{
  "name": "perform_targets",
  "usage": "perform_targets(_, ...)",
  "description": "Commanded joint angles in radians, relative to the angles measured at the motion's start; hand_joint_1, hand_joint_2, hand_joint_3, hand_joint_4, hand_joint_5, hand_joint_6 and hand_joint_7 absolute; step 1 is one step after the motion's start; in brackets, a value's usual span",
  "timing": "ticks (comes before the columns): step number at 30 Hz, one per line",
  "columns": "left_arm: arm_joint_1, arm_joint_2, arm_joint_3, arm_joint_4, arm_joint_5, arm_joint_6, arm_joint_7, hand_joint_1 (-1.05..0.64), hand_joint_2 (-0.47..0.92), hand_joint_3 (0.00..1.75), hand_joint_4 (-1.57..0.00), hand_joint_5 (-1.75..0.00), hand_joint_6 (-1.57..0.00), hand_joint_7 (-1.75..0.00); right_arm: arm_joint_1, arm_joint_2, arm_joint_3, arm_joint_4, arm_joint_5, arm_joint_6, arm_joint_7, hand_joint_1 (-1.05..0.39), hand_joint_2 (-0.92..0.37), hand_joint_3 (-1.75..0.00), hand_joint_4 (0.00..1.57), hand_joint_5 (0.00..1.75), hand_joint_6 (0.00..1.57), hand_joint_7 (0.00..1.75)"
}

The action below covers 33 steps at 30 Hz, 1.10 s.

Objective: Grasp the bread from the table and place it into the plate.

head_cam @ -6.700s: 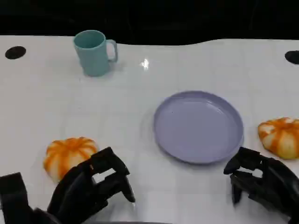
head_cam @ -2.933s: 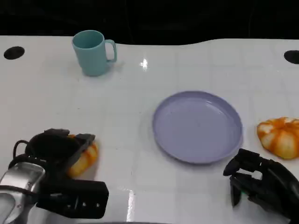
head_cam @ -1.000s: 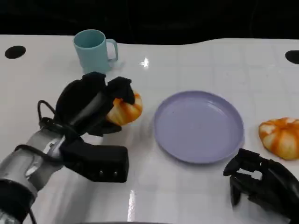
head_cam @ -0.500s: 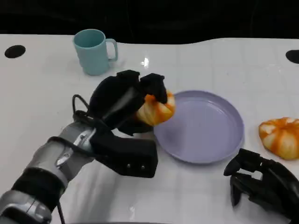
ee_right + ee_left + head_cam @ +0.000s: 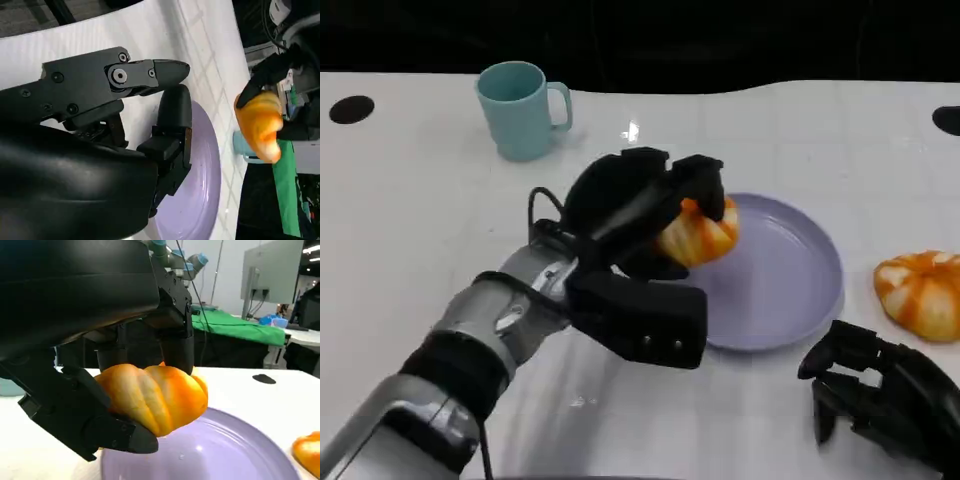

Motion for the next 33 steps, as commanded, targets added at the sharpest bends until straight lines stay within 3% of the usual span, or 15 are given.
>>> perform_targets(1, -0.052, -0.025, -0.020, 0.058, 0.005, 0.008, 0.024, -0.30, 0.76, 0.74, -0.87, -1.75, -0.64, -1.71, 0.025, -0.008, 0.004, -0.004, 0.004, 0.028, -0.001, -0.49, -0.92, -0.25, 0.65, 1.75, 0.70, 1.32)
perform_targets(7, -0.070, -0.034, -0.033, 0.093, 0.003, 0.000, 0.045, -0.29, 0.74, 0.77, -0.88, -1.75, -0.68, -1.60, 0.026, -0.007, 0.005, -0.006, 0.004, 0.030, -0.003, -0.47, -0.92, -0.26, 0.66, 1.75, 0.70, 1.34)
perform_targets(12, -0.113, -0.082, -0.045, 0.159, -0.003, 0.029, 0.028, -0.29, 0.74, 0.79, -0.88, -1.75, -0.64, -1.68, 0.042, -0.008, 0.014, -0.029, -0.009, 0.025, -0.022, -0.48, -0.92, -0.27, 0.67, 1.75, 0.70, 1.35)
perform_targets(22, -0.146, -0.159, -0.032, 0.287, -0.057, 0.009, 0.002, -0.28, 0.73, 0.81, -0.83, -1.75, -0.63, -1.75, 0.072, -0.009, 0.028, -0.099, 0.001, 0.086, -0.040, -0.48, -0.92, -0.26, 0.66, 1.75, 0.69, 1.36)
perform_targets(25, -0.146, -0.169, -0.034, 0.298, -0.064, 0.014, -0.018, -0.29, 0.69, 0.78, -0.68, -1.60, -0.62, -1.38, 0.076, -0.009, 0.030, -0.106, -0.001, 0.089, -0.042, -0.49, -0.92, -0.25, 0.67, 1.75, 0.69, 1.36)
perform_targets(27, -0.148, -0.170, -0.041, 0.303, -0.059, 0.018, -0.032, -0.33, 0.77, 0.56, -0.62, -1.35, -0.61, -1.01, 0.078, -0.009, 0.031, -0.112, 0.000, 0.090, -0.041, -0.49, -0.92, -0.25, 0.67, 1.75, 0.69, 1.37)
perform_targets(28, -0.152, -0.168, -0.052, 0.307, -0.047, 0.025, -0.041, -0.34, 0.81, 0.49, -0.59, -1.29, -0.58, -0.92, 0.079, -0.009, 0.032, -0.115, -0.002, 0.090, -0.043, -0.48, -0.92, -0.25, 0.67, 1.75, 0.69, 1.38)
perform_targets(29, -0.155, -0.166, -0.060, 0.309, -0.039, 0.030, -0.047, -0.38, 0.87, 0.40, -0.48, -1.19, -0.48, -0.77, 0.080, -0.009, 0.033, -0.118, -0.003, 0.091, -0.044, -0.49, -0.92, -0.25, 0.67, 1.75, 0.69, 1.38)
perform_targets(30, -0.161, -0.164, -0.072, 0.311, -0.028, 0.041, -0.057, -0.39, 0.89, 0.35, -0.45, -1.15, -0.45, -0.71, 0.081, -0.010, 0.035, -0.120, -0.006, 0.091, -0.046, -0.49, -0.92, -0.25, 0.67, 1.75, 0.69, 1.38)
perform_targets(33, -0.181, -0.159, -0.107, 0.311, -0.001, 0.088, -0.110, -0.53, 0.92, 0.38, -0.15, -0.93, -0.24, -0.53, 0.078, -0.009, 0.033, -0.113, -0.002, 0.086, -0.042, -0.50, -0.92, -0.25, 0.67, 1.75, 0.69, 1.39)
